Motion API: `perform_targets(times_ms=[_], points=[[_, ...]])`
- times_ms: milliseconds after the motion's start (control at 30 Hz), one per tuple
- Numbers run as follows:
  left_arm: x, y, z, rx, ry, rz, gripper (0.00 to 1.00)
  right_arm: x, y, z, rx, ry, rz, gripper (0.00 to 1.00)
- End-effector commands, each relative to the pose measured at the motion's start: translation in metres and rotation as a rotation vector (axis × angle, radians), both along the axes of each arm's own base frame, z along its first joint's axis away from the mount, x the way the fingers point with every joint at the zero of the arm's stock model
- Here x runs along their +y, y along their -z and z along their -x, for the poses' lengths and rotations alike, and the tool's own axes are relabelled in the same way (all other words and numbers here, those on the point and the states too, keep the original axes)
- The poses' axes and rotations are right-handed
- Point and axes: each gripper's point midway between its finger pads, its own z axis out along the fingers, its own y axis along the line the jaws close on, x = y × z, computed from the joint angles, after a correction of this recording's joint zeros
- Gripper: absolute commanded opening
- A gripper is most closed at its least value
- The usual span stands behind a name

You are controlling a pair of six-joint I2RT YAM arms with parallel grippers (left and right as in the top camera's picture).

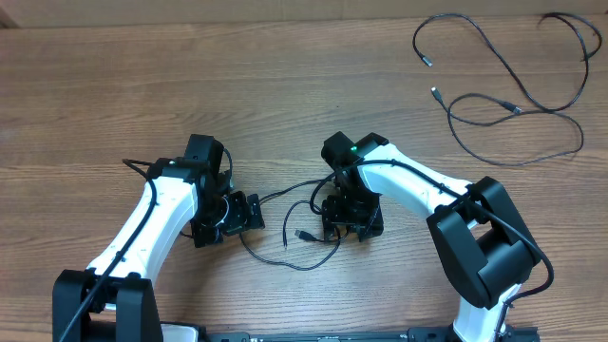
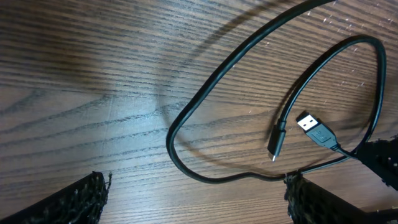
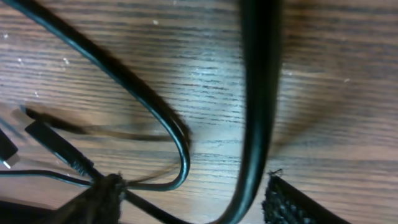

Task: Untangle cables

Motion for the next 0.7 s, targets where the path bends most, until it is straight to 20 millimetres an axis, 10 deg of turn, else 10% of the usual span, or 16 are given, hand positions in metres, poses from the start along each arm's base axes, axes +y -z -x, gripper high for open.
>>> perform_targets(times_ms=[0, 667], points=[[-0.002, 0.002, 0.003, 0.004, 0.025, 0.012, 0.94, 0.0, 0.005, 0.004, 0.004, 0.019, 0.012, 0.73], [-0.003, 0.002, -0.001, -0.011, 0.022, 0.014, 0.96, 0.004, 0.03, 0.0, -0.068, 0.053, 0.008, 0.18]])
